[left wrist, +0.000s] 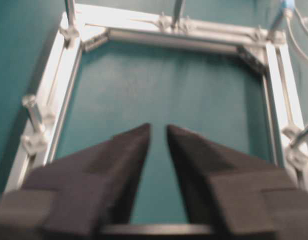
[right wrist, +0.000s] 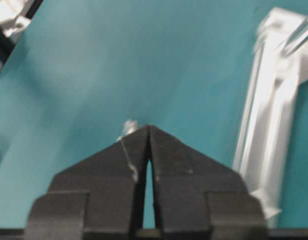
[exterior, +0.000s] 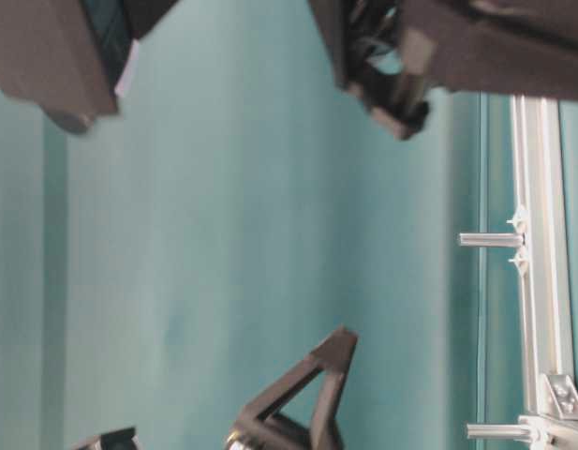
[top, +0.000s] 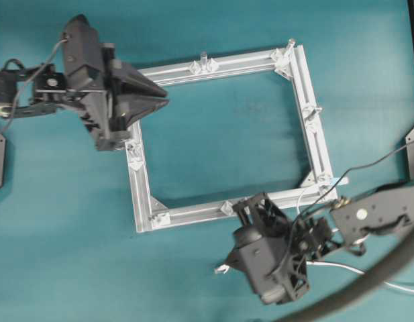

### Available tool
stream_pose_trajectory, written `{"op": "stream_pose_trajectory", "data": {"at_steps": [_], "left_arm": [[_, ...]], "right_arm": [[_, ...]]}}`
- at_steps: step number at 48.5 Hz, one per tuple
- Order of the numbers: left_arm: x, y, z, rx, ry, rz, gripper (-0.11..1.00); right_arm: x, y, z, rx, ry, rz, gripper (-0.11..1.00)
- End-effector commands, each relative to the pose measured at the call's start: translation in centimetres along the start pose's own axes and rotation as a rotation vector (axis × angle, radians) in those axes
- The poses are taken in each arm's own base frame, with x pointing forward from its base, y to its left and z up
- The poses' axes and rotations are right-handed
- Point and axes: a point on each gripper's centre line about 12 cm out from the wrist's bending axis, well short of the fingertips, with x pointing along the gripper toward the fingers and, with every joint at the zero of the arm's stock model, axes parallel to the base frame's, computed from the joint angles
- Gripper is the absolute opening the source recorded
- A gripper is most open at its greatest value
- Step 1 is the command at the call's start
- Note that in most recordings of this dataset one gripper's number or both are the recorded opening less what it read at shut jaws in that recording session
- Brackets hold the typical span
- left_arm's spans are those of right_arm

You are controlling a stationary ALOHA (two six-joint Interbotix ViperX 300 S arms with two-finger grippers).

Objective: Move the cable alternately left and right between 8 pins so it hooks onto each one.

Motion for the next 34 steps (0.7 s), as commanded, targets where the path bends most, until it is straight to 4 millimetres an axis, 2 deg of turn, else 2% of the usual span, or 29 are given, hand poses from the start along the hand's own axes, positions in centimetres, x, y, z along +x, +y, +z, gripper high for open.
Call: {"op": "stream_pose_trajectory", "data": {"at_steps": [1,11,14,26,34], "left_arm": [[-1.2,-0.4,0.8,0.0,-0.014,-0.013,0.44],[-3.6,-1.2,-0.7,0.018,-0.009,-0.045,0.74],[-4.7,-1.5,-1.5,0.021,-0.011,-0.061,0.75],[-8.2,-1.4,-3.0,0.024,-0.06,-0.081,0.75],[-9.4,-1.2,-4.0,0.025,-0.046,-0.082,0.75]], "right_arm": [[0.4,0.3,0.6,0.037,0.024,0.001,0.07],[3.1,0.6,-0.4,0.128,0.1,-0.006,0.44],[3.9,0.5,-0.6,0.132,0.109,-0.008,0.51],[5.9,0.6,-0.5,0.136,0.129,-0.01,0.51],[6.5,0.5,-1.3,0.137,0.19,-0.02,0.51]]}}
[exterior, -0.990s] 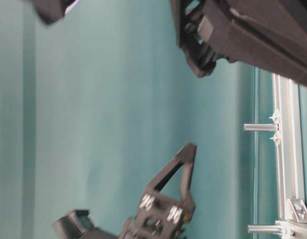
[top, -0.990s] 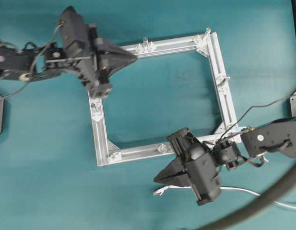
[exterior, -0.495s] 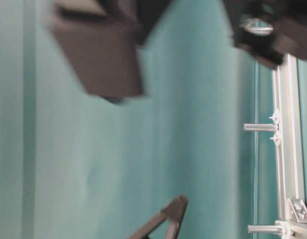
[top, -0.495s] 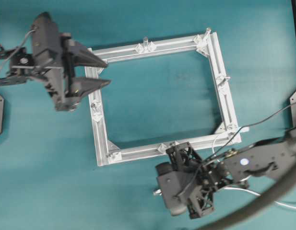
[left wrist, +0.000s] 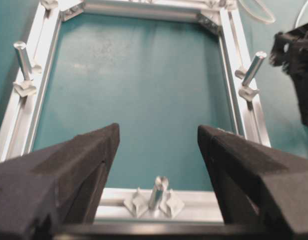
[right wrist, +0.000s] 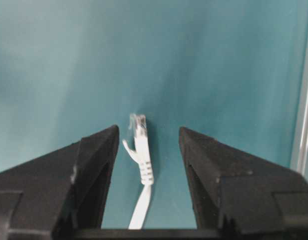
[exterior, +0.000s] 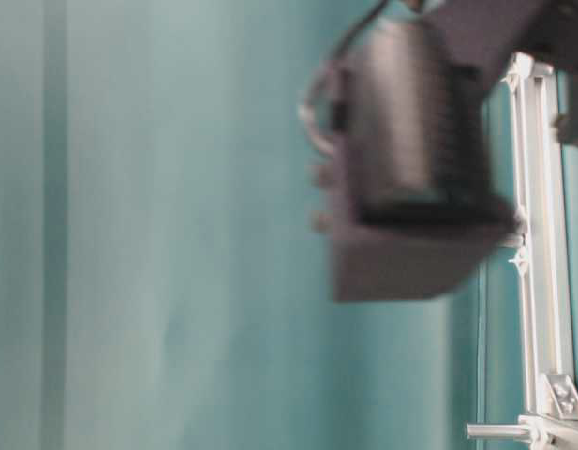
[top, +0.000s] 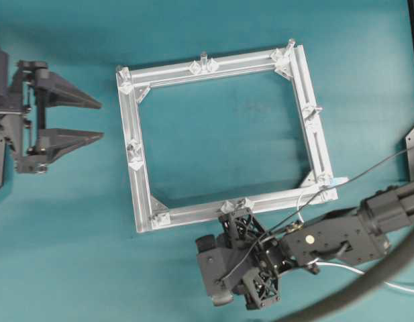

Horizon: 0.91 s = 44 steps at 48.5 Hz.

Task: Move the cable alternately left and right between 8 pins so it hooks onto each one.
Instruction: 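Grasp the white cable's connector end with the right gripper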

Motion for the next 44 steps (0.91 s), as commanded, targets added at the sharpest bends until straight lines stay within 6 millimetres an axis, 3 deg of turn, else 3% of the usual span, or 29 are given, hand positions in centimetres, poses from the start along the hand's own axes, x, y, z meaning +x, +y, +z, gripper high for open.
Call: {"op": "stream_pose_trajectory", "data": {"at_steps": [1,11,25,29,36,44], "left_arm": [[-0.4,-0.1,-0.2,0.0,0.01,-0.005,0.75],[-1.1,0.0,-1.2,0.002,0.042,-0.004,0.75],[-1.8,0.1,-1.7,0.002,0.028,-0.006,0.75],[-2.0,0.1,-1.7,0.002,0.022,-0.007,0.75],[-2.0,0.1,-2.2,0.005,0.034,-0.005,0.75],[-2.0,0.2,-2.5,0.003,0.041,-0.005,0.75]], "right_arm": [[-0.6,0.3,0.9,-0.002,-0.012,0.002,0.51],[-0.5,0.1,0.0,-0.004,0.053,-0.015,0.51],[0.0,0.5,1.0,-0.008,-0.04,0.012,0.49],[0.1,0.5,1.1,-0.008,-0.059,0.018,0.42],[0.4,0.5,0.7,-0.005,-0.057,0.019,0.14],[-0.5,0.3,0.3,0.009,-0.003,0.002,0.13]]}}
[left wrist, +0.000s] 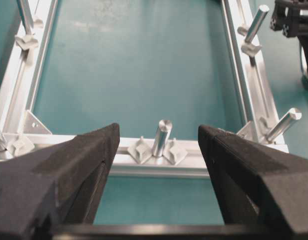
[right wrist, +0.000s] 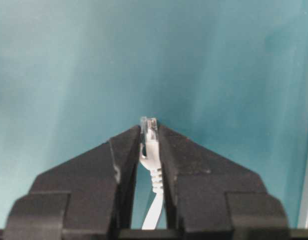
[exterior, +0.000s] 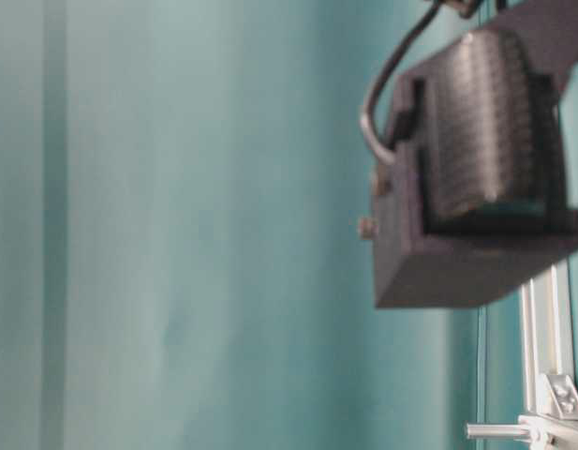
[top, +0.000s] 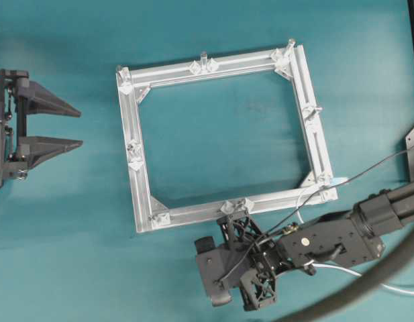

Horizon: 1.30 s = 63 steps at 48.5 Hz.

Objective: Move the cable alternately left and right between 8 pins so it hooks onto each one.

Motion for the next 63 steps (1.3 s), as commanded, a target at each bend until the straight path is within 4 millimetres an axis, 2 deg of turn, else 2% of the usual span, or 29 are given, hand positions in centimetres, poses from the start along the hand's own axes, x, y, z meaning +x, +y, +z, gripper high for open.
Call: {"op": "stream_pose_trajectory", "data": {"at_steps": [1,9,19,25,31,39,44,53,63], "left_arm": [[0.0,-0.1,0.3,0.003,-0.007,-0.003,0.75],[0.0,0.0,-0.1,0.007,0.0,-0.002,0.75],[0.0,0.0,-0.4,0.027,0.008,-0.001,0.75],[0.0,0.0,-0.6,0.035,0.016,0.0,0.75],[-0.2,0.0,-0.5,0.076,0.002,-0.002,0.75],[-1.3,0.0,-0.5,0.138,-0.015,-0.005,0.75],[-2.0,0.0,-1.1,0.138,-0.003,-0.007,0.75],[-3.6,0.1,-2.1,0.137,-0.047,-0.012,0.75],[-5.0,0.1,-1.9,0.137,-0.13,-0.015,0.75]], "right_arm": [[-1.7,0.2,0.8,0.006,-0.001,-0.004,0.13],[-4.1,0.1,1.5,0.064,-0.001,-0.014,0.13],[-8.7,0.1,2.4,0.196,-0.001,-0.062,0.13],[-11.6,0.4,2.6,0.282,-0.026,-0.169,0.13],[-13.4,0.4,1.6,0.463,-0.03,-0.328,0.13],[-13.5,-0.2,0.0,0.776,-0.072,-0.45,0.13],[-13.0,-1.8,-0.8,0.923,-0.096,-0.489,0.13],[-12.2,-6.3,-0.8,1.048,-0.127,-0.495,0.13],[-11.4,-11.6,-0.3,1.152,-0.202,-0.427,0.13]]}}
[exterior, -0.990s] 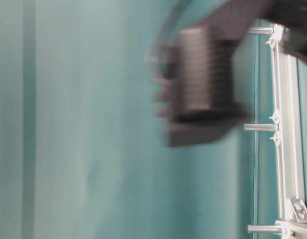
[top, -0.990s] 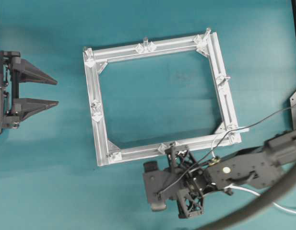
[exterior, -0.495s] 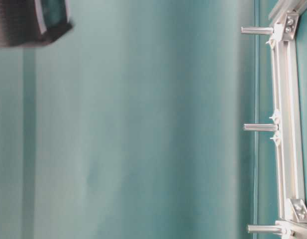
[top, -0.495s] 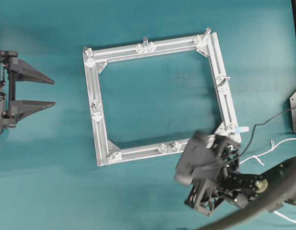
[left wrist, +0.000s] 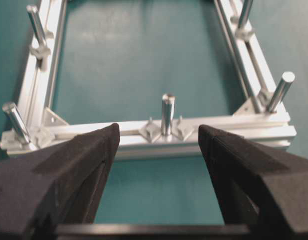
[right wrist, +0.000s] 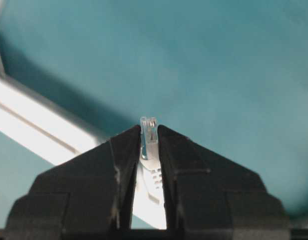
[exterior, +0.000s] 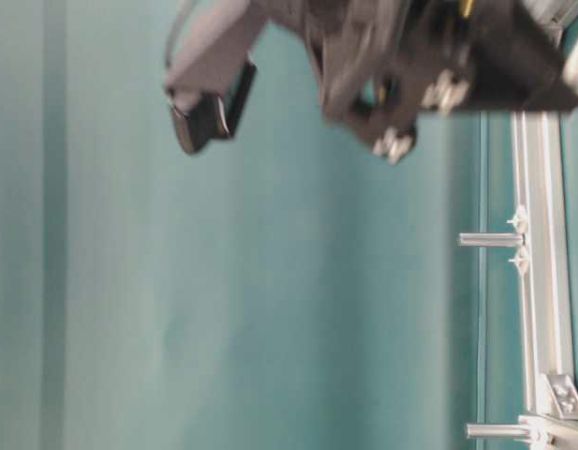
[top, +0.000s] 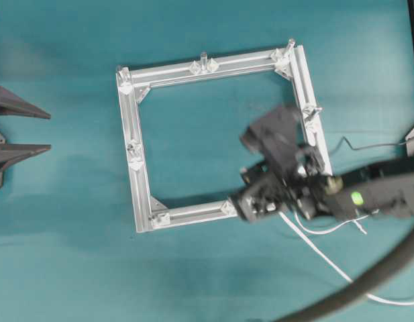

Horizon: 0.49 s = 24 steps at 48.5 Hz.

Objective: Move the cable alternately left and right between 8 pins so it hooks onto each one.

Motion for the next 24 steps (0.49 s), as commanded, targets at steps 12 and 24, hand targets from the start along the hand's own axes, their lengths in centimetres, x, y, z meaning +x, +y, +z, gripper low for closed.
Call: {"op": "stream_pose_trajectory", "data": {"at_steps": [12,24], "left_arm": [[-0.2,-0.1,0.4,0.002,-0.008,-0.007,0.75],[-0.1,-0.6,-0.2,0.007,-0.009,-0.043,0.75]], "right_arm": [[3.0,-0.9,5.2,-0.015,-0.035,0.027,0.13],[4.7,1.5,6.5,-0.259,-0.001,0.059,0.13]]}}
